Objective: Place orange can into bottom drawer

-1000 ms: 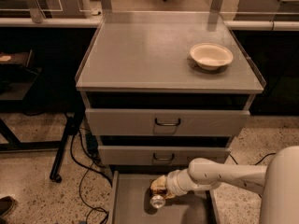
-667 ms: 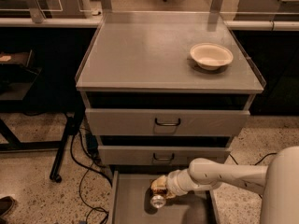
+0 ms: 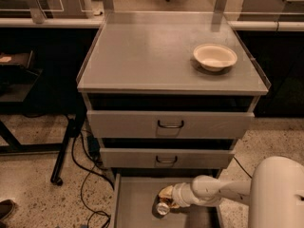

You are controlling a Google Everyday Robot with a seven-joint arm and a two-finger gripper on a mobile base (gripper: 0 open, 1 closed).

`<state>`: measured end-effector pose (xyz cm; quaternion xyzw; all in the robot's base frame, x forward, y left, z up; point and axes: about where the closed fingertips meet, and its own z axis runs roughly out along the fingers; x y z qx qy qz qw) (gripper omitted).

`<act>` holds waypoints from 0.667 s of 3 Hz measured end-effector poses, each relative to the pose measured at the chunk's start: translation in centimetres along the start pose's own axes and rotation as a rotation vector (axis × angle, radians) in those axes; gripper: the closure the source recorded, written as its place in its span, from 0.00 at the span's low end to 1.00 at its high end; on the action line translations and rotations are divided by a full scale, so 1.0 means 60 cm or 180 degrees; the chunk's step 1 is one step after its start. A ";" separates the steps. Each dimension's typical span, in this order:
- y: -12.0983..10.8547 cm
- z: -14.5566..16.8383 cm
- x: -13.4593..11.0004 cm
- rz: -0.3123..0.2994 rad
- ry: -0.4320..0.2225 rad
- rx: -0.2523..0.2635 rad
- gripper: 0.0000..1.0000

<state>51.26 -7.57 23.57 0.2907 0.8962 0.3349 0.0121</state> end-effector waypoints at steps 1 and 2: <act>-0.009 0.009 -0.003 0.0028 -0.0004 0.0024 1.00; -0.022 0.030 0.008 0.0101 0.0051 0.0055 1.00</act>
Offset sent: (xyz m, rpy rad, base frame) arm -0.0219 0.0163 -0.0502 0.0112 0.1009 -0.0300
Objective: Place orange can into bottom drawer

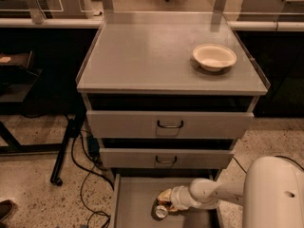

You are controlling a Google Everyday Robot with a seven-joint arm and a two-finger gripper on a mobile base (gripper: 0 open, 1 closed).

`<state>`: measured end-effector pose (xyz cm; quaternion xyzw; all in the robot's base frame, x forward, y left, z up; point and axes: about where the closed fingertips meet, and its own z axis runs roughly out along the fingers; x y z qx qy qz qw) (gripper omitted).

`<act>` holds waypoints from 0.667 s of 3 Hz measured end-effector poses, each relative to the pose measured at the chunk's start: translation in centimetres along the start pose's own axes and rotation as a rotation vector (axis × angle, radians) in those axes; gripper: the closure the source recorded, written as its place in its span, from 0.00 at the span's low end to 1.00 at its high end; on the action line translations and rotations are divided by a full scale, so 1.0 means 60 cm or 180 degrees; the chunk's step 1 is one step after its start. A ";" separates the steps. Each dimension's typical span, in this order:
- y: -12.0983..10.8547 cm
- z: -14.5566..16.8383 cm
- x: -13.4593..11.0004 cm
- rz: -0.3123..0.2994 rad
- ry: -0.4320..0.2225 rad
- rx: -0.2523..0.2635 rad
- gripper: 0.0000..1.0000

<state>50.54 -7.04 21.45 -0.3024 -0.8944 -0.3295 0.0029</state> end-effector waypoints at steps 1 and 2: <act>-0.039 0.055 0.017 0.0078 0.0020 0.0126 1.00; -0.063 0.105 0.012 0.0120 -0.0087 0.0193 1.00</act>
Offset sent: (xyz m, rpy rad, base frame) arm -0.0146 0.0218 -0.0969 -0.0956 0.0323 -0.0482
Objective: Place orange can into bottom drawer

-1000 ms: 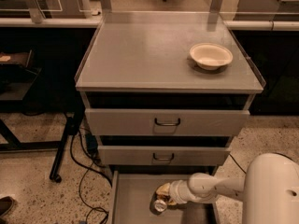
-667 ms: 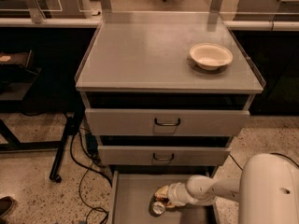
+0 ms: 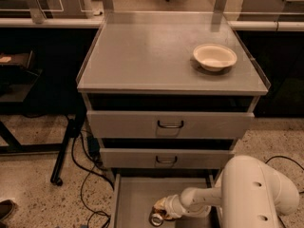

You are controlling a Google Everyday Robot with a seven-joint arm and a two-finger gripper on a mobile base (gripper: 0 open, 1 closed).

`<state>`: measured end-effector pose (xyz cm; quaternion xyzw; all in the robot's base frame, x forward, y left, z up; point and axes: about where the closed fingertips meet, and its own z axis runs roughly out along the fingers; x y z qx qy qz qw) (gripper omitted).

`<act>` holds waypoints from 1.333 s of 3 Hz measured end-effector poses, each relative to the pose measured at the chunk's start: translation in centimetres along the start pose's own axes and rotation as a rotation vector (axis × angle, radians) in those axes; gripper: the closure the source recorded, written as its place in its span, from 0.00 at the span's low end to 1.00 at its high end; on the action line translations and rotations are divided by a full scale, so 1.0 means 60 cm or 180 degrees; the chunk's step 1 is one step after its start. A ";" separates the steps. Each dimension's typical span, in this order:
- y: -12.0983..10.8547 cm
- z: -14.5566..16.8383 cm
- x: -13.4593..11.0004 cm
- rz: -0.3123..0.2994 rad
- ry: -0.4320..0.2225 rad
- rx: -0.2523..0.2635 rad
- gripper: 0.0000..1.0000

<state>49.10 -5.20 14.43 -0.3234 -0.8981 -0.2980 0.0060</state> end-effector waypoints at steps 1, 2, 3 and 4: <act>-0.005 0.022 -0.006 0.0052 -0.0051 0.0001 1.00; -0.007 0.031 -0.005 0.0095 -0.0065 -0.0011 1.00; -0.007 0.031 -0.005 0.0095 -0.0065 -0.0011 0.82; -0.007 0.031 -0.005 0.0095 -0.0064 -0.0011 0.57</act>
Offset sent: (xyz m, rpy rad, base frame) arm 0.0053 0.0055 -0.0228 -0.0020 0.0008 -0.0582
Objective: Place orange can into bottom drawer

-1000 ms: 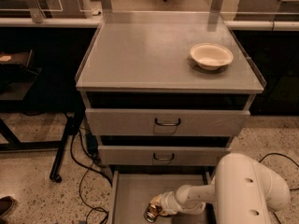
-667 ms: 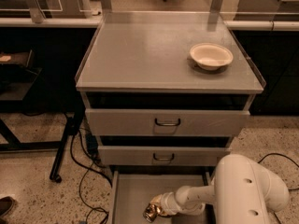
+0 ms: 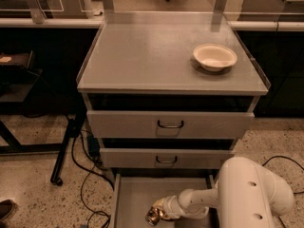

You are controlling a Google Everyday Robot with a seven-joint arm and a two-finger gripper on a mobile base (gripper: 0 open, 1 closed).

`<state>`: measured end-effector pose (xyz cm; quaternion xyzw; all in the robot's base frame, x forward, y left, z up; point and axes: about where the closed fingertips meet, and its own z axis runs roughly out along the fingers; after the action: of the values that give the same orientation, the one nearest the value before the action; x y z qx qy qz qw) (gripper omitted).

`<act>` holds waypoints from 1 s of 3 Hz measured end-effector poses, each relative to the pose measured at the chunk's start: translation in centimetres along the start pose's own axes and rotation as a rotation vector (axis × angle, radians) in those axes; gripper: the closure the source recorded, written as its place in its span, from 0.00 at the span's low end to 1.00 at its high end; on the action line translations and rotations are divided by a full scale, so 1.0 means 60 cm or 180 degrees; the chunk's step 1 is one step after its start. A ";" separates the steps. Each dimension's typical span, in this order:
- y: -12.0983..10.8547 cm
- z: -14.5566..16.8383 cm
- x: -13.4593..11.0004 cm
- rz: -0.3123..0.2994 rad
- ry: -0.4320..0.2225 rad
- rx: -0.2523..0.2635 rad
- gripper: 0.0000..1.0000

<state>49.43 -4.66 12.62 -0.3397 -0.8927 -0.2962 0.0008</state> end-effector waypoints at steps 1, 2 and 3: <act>0.000 0.000 0.000 0.0000 0.0000 0.0000 0.28; 0.000 0.000 0.000 0.0000 0.0000 0.0000 0.03; 0.000 0.000 0.000 0.0000 0.0001 0.0000 0.00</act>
Offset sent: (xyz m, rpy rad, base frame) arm 0.0000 0.0000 0.0000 0.0000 0.0000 0.0000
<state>49.43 -4.65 12.61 -0.3397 -0.8927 -0.2962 0.0009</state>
